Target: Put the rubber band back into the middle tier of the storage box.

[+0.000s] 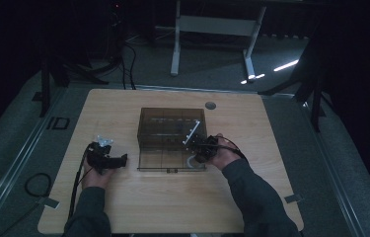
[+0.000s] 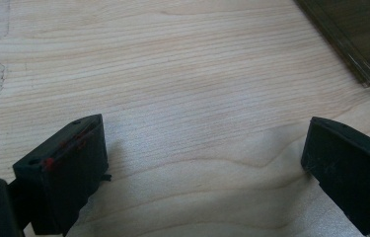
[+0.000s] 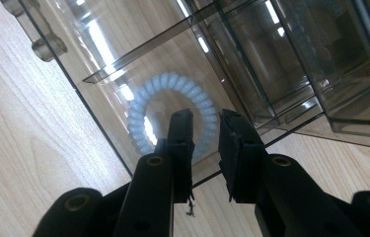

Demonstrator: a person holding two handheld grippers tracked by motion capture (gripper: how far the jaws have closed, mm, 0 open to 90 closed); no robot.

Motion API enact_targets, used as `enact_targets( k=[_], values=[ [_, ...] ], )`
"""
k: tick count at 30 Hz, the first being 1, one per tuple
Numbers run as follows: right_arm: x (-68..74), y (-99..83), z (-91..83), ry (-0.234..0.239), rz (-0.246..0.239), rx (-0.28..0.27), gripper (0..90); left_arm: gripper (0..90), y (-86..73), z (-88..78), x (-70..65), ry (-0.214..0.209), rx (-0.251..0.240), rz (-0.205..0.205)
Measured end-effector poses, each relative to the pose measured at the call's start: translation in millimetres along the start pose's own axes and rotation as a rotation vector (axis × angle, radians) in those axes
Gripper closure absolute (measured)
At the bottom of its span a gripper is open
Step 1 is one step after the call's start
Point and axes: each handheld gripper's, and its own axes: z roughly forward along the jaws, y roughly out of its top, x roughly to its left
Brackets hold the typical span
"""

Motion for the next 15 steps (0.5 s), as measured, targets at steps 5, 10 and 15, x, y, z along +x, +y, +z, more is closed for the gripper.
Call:
enact_targets(
  k=[5,10,15],
  values=[
    [-0.3,-1.5,-5.9,-0.001,0.004,-0.018,74.6,3.6,0.0,0.0,0.0,0.0,0.0,0.0],
    [0.5,-4.5,-13.6,-0.002,0.012,-0.042,74.2,3.6,0.0,0.0,0.0,0.0,0.0,-0.001],
    [1.2,-8.9,-19.1,0.001,0.023,-0.06,73.7,3.6,0.0,0.0,0.0,0.0,0.001,0.0]
  ],
)
